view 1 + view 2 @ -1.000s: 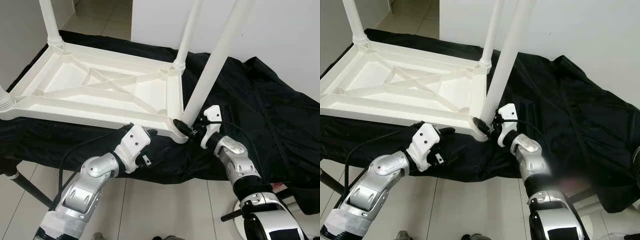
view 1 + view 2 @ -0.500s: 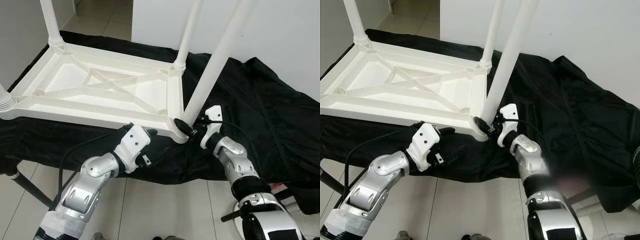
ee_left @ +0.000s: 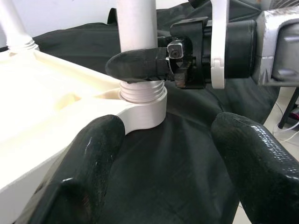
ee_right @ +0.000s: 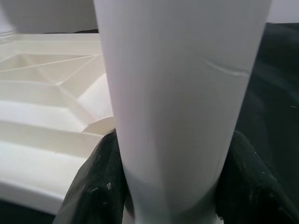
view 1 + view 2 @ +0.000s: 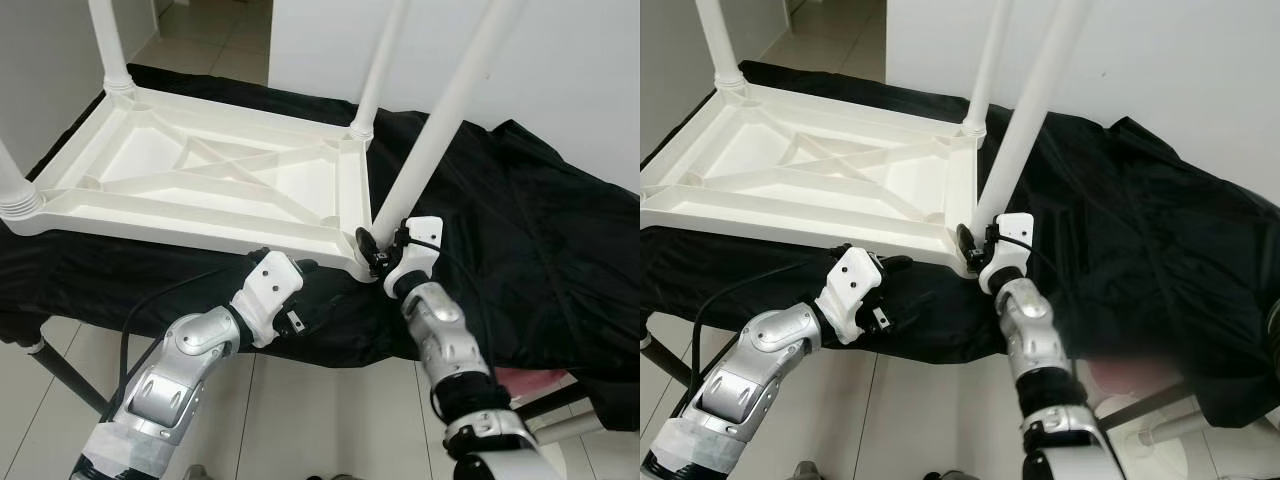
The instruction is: Building children table
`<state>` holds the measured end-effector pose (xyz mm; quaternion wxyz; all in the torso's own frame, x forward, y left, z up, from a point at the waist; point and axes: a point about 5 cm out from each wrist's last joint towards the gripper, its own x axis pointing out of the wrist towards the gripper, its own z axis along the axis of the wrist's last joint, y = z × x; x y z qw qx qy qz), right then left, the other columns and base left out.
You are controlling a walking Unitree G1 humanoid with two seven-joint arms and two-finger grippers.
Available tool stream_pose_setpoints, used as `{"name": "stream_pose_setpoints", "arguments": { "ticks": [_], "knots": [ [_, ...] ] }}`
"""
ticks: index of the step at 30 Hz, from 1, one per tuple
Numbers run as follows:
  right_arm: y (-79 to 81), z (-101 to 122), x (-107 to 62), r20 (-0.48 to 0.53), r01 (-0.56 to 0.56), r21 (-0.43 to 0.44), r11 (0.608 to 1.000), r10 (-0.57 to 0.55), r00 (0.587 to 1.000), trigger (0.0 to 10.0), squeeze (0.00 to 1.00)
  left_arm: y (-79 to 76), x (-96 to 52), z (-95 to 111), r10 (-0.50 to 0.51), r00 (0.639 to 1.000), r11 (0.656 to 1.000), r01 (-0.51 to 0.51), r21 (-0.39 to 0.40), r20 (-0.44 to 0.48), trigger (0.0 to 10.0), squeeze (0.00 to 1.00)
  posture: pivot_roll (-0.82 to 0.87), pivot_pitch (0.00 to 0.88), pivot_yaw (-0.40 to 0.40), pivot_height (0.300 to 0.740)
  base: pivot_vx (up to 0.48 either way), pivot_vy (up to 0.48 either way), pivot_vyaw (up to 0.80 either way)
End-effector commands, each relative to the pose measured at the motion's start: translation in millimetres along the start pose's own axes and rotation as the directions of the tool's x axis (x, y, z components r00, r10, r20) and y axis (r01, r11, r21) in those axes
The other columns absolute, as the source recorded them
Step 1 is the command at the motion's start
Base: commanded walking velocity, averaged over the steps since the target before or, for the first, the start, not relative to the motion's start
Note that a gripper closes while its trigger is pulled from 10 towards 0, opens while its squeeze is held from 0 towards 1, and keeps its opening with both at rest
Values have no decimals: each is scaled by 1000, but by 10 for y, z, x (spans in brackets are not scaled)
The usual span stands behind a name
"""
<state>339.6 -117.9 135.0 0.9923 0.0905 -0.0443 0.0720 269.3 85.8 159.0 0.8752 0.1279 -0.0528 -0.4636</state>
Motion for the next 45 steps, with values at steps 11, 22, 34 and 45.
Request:
{"name": "stream_pose_setpoints", "arguments": {
  "ticks": [11, 22, 34, 45],
  "knots": [
    [-3, -217, -255, -97, 313, -22, 949, -314, 944, 10000, 0, -68, 46, -14, -24, 1000, 1000, 24, 6, 2, 10000, 0, 88, 72, -164, 740, 0, 0, 0],
    [-30, -89, -275, -25, 219, -14, 976, -219, 975, 10000, 1000, -60, 45, -16, -23, 1000, 1000, 23, 9, 2, 10000, 0, 87, 68, -168, 740, 0, 0, 0],
    [-121, -83, -309, -2, 15, -11, 1000, -15, 1000, 10000, 604, -75, 51, -16, -17, 1000, 1000, 17, 7, 5, 10000, 0, 90, 68, -178, 740, 0, 0, 0],
    [-327, 71, -149, -25, -291, -116, 950, 290, 957, 10000, 0, -51, 60, -20, -17, 1000, 1000, 17, 13, 0, 10000, 0, 87, 61, -165, 740, 0, 0, 0]
  ]
}}
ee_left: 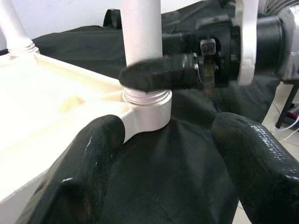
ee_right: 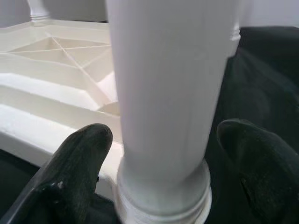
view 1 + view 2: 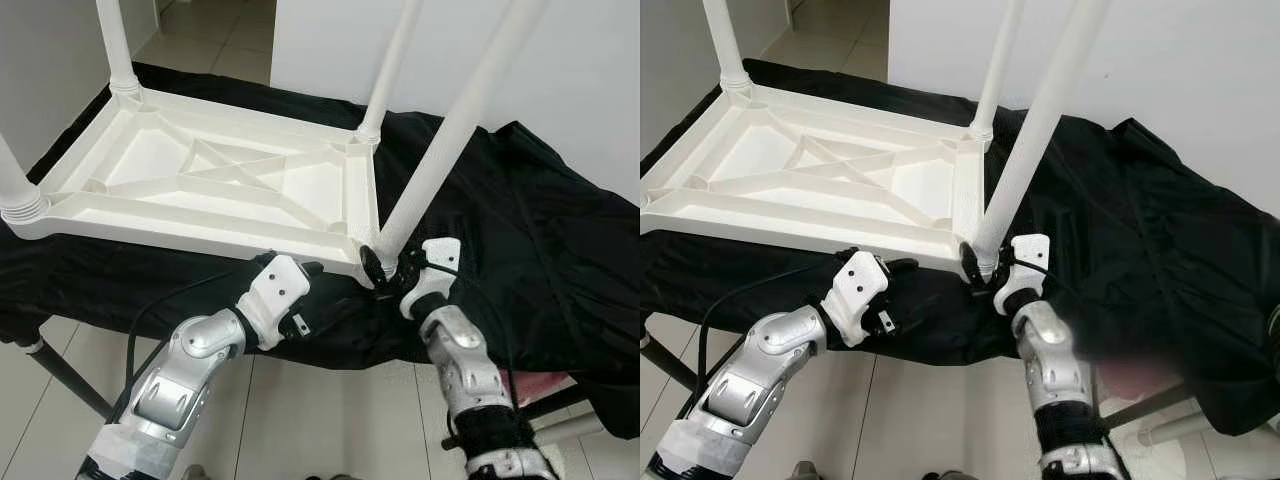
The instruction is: Building children table
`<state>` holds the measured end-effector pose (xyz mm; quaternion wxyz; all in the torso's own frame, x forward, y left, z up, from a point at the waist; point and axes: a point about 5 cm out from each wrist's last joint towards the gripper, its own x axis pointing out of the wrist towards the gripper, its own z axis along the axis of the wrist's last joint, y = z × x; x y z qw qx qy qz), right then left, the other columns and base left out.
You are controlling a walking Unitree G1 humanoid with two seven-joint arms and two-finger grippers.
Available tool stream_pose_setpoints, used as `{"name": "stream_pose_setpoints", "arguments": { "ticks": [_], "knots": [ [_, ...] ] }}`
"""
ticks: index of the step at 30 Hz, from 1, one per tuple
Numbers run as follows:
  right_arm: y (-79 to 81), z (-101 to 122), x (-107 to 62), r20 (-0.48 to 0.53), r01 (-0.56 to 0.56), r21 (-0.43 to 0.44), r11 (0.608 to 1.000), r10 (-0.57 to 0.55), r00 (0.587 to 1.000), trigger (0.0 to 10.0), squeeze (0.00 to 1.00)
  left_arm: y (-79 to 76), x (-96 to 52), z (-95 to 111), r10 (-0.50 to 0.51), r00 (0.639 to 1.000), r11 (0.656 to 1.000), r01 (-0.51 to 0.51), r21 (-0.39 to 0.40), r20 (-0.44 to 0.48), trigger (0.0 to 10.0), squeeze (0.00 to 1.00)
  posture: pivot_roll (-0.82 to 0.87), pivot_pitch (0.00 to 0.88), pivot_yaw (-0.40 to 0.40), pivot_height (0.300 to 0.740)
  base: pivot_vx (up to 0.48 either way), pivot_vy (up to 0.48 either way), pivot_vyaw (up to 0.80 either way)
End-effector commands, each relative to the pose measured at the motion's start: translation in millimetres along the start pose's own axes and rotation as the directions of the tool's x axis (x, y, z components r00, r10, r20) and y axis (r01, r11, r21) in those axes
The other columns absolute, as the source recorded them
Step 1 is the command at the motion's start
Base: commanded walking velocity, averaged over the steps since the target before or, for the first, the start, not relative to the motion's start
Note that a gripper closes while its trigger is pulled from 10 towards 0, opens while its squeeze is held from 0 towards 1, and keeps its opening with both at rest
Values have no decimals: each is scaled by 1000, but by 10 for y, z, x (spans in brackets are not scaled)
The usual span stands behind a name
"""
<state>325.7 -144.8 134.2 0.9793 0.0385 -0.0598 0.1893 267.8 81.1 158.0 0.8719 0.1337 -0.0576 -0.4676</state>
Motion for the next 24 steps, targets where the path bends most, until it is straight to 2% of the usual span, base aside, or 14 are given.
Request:
{"name": "stream_pose_setpoints", "arguments": {
  "ticks": [1, 6, 8, 11, 13, 14, 15, 16, 17, 24],
  "knots": [
    [-89, 10, 4, -12, -53, -24, 998, 53, 999, 10000, 0, -11, 30, -22, -7, 1000, 1000, 7, -2, -4, 10000, 0, 87, 61, -165, 740, 0, 0, 0],
    [-145, 73, 69, -23, -161, -64, 985, 160, 987, 10000, 0, -2, 34, -27, -9, 1000, 1000, 9, 8, -9, 10000, 0, 86, 58, -163, 740, 0, 0, 0],
    [-145, 73, 69, -23, -161, -64, 985, 160, 987, 10000, 0, -2, 34, -27, -9, 1000, 1000, 9, 8, -9, 10000, 0, 86, 58, -163, 740, 0, 0, 0],
    [-103, 55, 192, -65, -264, -100, 959, 258, 964, 10000, 0, 6, 55, -18, -5, 1000, 1000, 5, 15, -4, 10000, 0, 90, 53, -163, 740, 0, 0, 0],
    [-91, 47, 221, -75, -282, -98, 954, 275, 958, 10000, 0, 11, 61, -11, -2, 1000, 1000, 2, 13, -1, 10000, 0, 94, 52, -165, 740, 0, 0, 0],
    [-87, 38, 244, -84, -293, -99, 951, 285, 955, 4471, 0, 18, 65, -7, 0, 1000, 1000, -1, 13, 1, 10000, 0, 97, 52, -169, 740, 0, 0, 0],
    [-88, 30, 256, -89, -300, -94, 949, 292, 952, 2902, 0, 22, 65, -4, 3, 1000, 1000, -3, 13, 2, 10000, 0, 97, 52, -169, 740, 0, 0, 0],
    [-88, 30, 256, -89, -300, -94, 949, 292, 952, 2902, 0, 22, 65, -4, 3, 1000, 1000, -3, 13, 2, 10000, 0, 97, 52, -169, 740, 0, 0, 0],
    [-104, 5, 265, -107, -305, -94, 948, 295, 949, 0, 0, 31, 62, -1, 9, 1000, 1000, -9, 15, 2, 10000, 0, 103, 54, -174, 740, 0, 0, 0],
    [-170, -37, 251, -133, -318, -96, 943, 304, 943, 0, 0, 54, 48, -2, 28, 1000, 999, -28, 16, 5, 10000, 0, 105, 57, -178, 740, 0, 0, 0]
  ]
}}
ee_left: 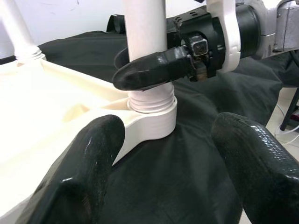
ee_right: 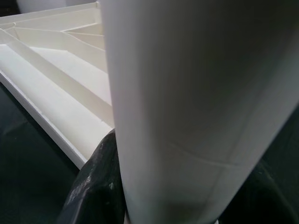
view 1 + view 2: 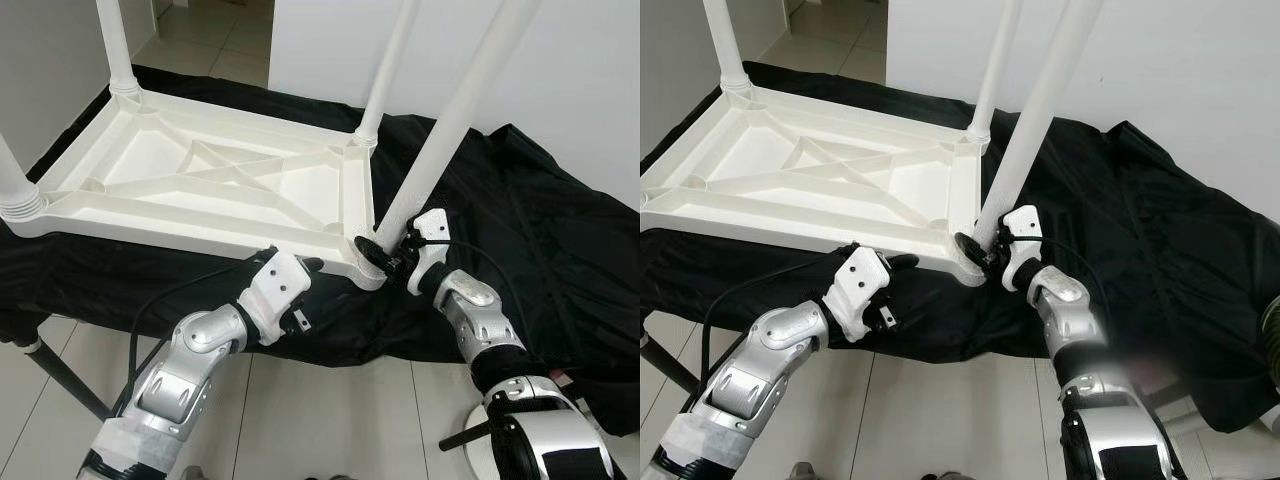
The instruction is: Building children table
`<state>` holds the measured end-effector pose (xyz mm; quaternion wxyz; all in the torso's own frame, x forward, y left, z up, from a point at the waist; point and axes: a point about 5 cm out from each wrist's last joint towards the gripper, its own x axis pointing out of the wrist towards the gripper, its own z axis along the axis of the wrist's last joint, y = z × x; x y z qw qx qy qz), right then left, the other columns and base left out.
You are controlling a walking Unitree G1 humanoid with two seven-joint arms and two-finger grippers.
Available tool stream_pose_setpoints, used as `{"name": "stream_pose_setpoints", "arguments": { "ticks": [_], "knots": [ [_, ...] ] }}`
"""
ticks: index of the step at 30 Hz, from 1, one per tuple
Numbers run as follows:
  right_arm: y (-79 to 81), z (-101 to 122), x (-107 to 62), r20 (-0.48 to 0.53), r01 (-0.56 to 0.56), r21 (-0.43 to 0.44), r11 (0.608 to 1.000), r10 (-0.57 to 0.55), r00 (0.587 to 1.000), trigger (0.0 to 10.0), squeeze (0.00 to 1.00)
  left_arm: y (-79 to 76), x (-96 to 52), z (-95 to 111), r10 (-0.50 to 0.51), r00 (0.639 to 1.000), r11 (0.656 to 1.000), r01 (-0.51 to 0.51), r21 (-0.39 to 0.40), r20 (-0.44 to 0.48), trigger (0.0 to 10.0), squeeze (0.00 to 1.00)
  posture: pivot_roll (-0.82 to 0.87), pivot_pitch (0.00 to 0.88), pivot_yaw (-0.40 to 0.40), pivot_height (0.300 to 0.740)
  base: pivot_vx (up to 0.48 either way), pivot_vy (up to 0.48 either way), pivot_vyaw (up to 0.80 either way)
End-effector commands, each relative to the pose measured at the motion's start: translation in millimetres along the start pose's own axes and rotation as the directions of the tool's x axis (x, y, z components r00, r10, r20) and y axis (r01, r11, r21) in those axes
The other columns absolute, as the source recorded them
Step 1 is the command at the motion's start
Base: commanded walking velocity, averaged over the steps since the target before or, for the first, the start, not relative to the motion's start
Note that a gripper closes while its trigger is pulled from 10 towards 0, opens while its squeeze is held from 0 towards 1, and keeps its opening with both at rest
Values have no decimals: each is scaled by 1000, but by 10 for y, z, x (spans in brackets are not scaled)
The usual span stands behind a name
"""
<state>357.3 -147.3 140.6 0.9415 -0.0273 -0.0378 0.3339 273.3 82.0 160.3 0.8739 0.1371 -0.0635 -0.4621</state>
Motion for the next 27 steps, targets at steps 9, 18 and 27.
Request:
{"name": "stream_pose_setpoints", "arguments": {
  "ticks": [9, 18, 27],
  "knots": [
    [-61, -107, -43, -39, 44, 2, 999, -44, 998, 10000, 0, 21, 23, 5, 18, 1000, 1000, -18, 0, 8, 10000, 0, 99, 60, -170, 740, 0, 0, 0],
    [-48, -42, 47, 0, 235, 25, 972, -236, 972, 10000, 0, 36, 27, 19, 17, 1000, 1000, -17, -11, 18, 10000, 0, 90, 64, -158, 740, 0, 0, 0],
    [-102, -44, 39, -25, 451, 67, 890, -450, 893, 10000, 0, 25, 25, 15, 6, 1000, 1000, -6, -13, 16, 10000, 0, 86, 70, -153, 740, 0, 0, 0]
  ]
}}
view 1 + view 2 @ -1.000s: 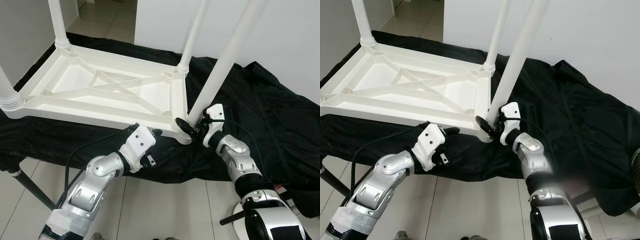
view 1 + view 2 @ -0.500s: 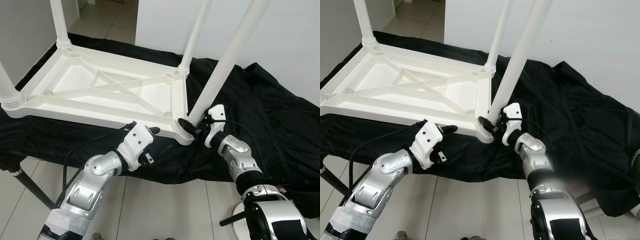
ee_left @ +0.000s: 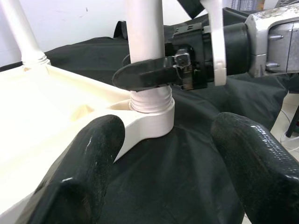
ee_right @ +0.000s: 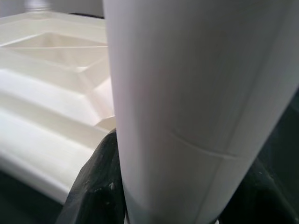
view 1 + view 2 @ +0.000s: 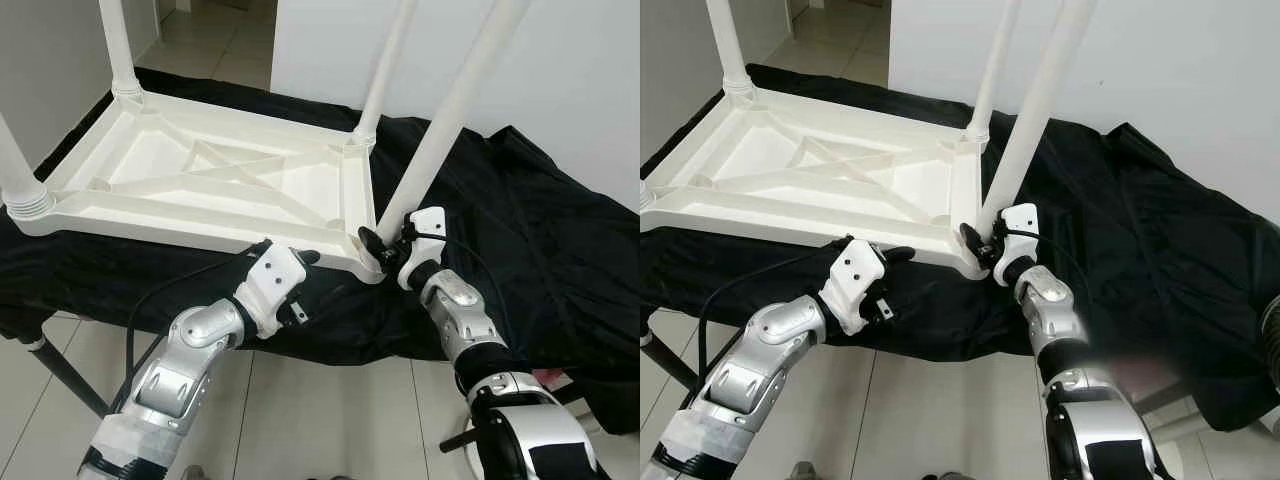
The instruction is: Building children table
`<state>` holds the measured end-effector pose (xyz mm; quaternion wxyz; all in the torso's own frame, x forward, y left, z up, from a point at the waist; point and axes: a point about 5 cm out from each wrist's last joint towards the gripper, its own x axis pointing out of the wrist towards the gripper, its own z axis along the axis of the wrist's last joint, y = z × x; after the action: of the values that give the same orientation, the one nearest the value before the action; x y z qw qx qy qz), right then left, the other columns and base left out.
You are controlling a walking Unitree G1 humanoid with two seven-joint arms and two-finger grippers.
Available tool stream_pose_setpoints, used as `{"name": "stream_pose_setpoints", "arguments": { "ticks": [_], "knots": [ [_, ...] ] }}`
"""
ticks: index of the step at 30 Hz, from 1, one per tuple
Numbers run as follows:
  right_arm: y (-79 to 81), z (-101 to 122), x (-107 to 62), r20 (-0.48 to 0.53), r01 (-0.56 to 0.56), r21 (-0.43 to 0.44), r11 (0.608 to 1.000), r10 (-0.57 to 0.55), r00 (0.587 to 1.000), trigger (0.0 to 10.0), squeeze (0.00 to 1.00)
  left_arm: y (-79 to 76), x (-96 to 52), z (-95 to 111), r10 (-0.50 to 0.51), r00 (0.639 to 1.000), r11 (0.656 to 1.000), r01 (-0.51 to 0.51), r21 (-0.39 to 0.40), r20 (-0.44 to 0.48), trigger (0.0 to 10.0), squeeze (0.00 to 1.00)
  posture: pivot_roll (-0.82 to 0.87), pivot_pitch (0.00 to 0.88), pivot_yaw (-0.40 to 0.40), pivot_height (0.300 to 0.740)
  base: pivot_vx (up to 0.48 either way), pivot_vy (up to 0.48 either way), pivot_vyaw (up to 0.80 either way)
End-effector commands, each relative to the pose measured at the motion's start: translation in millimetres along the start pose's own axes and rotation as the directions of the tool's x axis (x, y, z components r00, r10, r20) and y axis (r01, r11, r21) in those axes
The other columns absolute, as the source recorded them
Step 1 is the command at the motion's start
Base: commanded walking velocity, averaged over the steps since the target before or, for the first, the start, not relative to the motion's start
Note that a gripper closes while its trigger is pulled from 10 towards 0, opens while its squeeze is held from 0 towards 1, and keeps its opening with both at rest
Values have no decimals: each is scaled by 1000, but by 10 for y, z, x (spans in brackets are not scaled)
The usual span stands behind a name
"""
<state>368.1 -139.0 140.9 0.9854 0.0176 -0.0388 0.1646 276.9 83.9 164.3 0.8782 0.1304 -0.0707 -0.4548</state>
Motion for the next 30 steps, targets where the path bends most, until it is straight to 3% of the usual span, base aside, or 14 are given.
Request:
{"name": "stream_pose_setpoints", "arguments": {
  "ticks": [1, 5, 10, 12, 15, 18, 29, 30],
  "knots": [
    [-129, -29, -57, -22, 115, -9, 993, -115, 993, 10000, 0, -25, 20, -12, -13, 1000, 1000, 13, -8, 0, 10000, 0, 86, 70, -153, 740, 0, 0, 0],
    [-123, -61, -121, -28, 259, -5, 966, -259, 965, 10000, 0, -38, 13, -18, -16, 1000, 1000, 16, -14, -3, 10000, 0, 87, 74, -150, 740, 0, 0, 0],
    [0, -63, -179, -5, 321, 24, 947, -321, 947, 10000, 0, -40, 5, -19, -17, 1000, 1000, 17, -16, -4, 10000, 0, 86, 81, -150, 740, 0, 0, 0],
    [156, -93, -257, 1, 432, 62, 900, -433, 902, 10000, 0, -48, 8, -22, -21, 1000, 1000, 21, -18, -5, 10000, 0, 84, 85, -149, 740, 0, 0, 0],
    [251, -109, -287, 2, 470, 78, 879, -472, 882, 10000, 0, -56, 12, -23, -24, 1000, 1000, 24, -19, -5, 10000, 0, 85, 88, -148, 740, 0, 0, 0],
    [330, -112, -302, -4, 463, 78, 883, -464, 886, 10000, 0, -61, 13, -20, -26, 1000, 999, 26, -21, -4, 10000, 0, 85, 88, -148, 740, 0, 0, 0],
    [177, -70, -400, -7, 523, 51, 851, -523, 852, 10000, 0, -76, 1, -27, -32, 999, 999, 32, -25, -8, 10000, 0, 81, 92, -146, 740, 0, 0, 0],
    [182, -70, -403, -3, 516, 54, 855, -517, 856, 10000, 200, -80, -1, -28, -32, 999, 999, 32, -26, -8, 10000, 0, 86, 94, -150, 740, 0, 0, 0]
  ]
}}
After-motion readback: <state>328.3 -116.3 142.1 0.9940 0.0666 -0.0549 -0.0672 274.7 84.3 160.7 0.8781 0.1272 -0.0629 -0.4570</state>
